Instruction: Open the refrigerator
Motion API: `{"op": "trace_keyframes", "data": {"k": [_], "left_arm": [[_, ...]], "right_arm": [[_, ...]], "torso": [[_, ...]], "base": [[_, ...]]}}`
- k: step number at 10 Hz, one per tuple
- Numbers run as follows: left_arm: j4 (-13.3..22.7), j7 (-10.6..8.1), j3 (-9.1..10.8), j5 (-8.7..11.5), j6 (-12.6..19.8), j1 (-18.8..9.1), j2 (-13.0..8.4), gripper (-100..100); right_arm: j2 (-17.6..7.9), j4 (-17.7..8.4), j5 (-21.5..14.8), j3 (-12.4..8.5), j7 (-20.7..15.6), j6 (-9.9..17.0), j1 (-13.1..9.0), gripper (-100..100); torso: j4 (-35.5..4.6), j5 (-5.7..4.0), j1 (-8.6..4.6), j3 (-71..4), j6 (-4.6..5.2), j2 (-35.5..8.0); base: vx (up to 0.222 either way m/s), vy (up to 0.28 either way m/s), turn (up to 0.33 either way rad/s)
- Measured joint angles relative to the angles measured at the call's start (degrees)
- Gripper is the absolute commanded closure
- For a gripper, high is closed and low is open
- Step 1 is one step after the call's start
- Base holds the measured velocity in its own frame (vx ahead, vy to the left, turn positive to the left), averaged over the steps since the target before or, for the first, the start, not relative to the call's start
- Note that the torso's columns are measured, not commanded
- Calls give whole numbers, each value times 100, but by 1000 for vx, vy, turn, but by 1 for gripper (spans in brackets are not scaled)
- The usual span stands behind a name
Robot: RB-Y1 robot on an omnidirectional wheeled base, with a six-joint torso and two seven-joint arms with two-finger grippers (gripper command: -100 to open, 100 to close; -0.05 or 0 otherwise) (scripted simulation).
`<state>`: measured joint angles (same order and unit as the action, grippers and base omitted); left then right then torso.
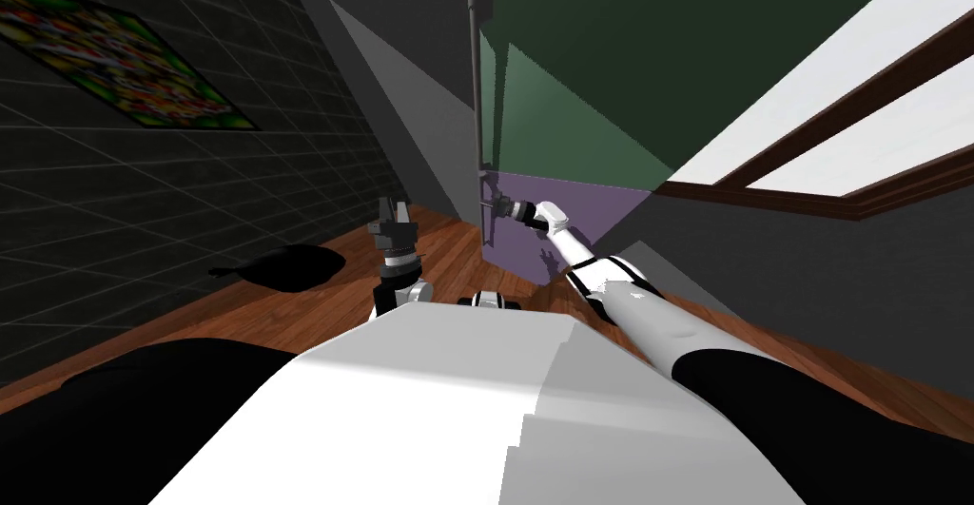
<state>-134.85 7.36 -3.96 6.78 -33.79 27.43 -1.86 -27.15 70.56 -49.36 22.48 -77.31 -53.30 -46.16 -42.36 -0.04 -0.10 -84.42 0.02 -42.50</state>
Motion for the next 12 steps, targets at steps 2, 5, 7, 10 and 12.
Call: {"op": "trace_keyframes", "data": {"k": [2, 5, 7, 10, 12], "left_arm": [[-1, 0, -1, 0, -1, 4, 2, 0], [-2, 0, -3, 0, -1, 4, 3, 0], [-2, 0, -2, 0, -1, 4, 3, 0], [-2, 0, -2, 0, -1, 4, 2, 0], [-2, 0, -2, 0, -1, 4, 2, 0]], "right_arm": [[-83, 18, -68, -16, -28, 25, -9, -100], [-262, 8, -320, -55, -212, 256, -41, -100], [-432, -28, -542, -93, -347, 440, -108, -100], [-614, -256, -801, -180, -628, 634, -218, -100], [-749, -163, -1020, -182, -708, 879, -192, -100]], "torso": [[28, 19, 63, -56, -1, 87], [11, 8, 21, -20, -3, 30], [5, 1, 5, -9, 0, 14], [6, 2, 4, -11, -1, 15], [8, 6, 20, -15, -2, 21]], "base": [[36, 103, -107], [77, 189, -91], [82, 199, -120], [46, 172, -96], [57, 205, -126]]}}
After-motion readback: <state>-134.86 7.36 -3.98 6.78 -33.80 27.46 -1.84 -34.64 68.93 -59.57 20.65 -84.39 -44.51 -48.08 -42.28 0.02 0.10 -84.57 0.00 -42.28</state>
